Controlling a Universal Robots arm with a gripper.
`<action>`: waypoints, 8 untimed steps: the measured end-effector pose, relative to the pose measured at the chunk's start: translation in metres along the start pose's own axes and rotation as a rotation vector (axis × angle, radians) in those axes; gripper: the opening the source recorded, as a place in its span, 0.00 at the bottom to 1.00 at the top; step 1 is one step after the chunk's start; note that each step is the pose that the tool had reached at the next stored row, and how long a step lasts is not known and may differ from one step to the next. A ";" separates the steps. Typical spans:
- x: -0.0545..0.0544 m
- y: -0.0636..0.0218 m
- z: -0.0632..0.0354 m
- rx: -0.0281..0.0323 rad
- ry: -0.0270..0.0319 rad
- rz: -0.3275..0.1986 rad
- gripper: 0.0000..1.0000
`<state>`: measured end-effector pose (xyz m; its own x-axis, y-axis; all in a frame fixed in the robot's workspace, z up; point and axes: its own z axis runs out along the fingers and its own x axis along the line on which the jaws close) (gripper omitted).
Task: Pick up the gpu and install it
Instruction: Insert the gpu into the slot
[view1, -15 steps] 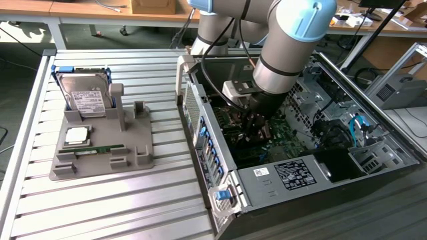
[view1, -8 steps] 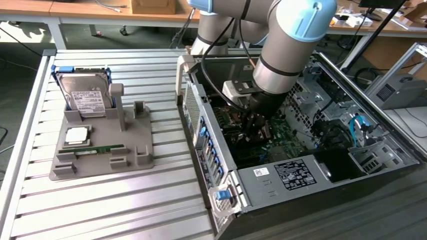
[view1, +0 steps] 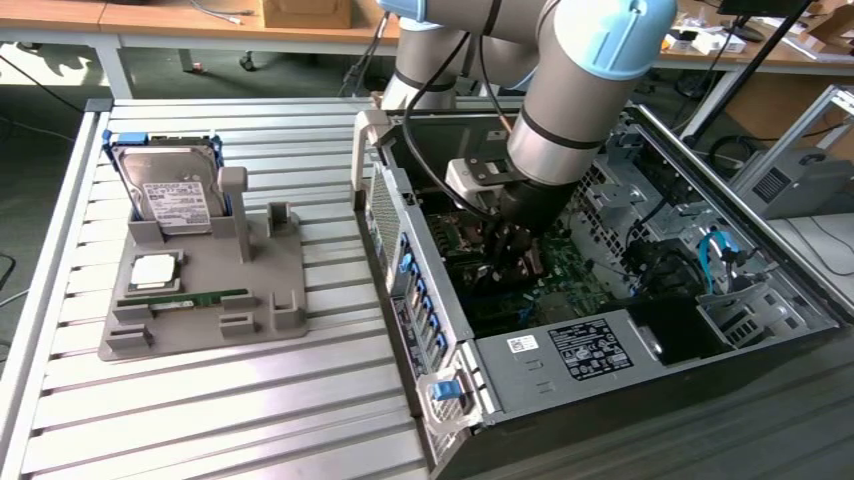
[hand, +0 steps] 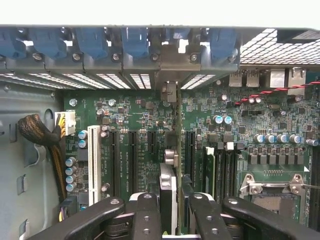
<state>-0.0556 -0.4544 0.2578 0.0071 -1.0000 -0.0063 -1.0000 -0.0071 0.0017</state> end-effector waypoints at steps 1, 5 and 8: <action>0.000 0.0000 -0.0001 -0.0002 -0.0005 0.000 0.27; 0.000 0.0001 -0.0001 -0.0001 -0.0040 0.002 0.27; 0.000 0.0000 0.0000 -0.0001 -0.0040 0.009 0.27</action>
<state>-0.0556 -0.4545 0.2578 -0.0018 -0.9999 -0.0103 -1.0000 0.0018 0.0018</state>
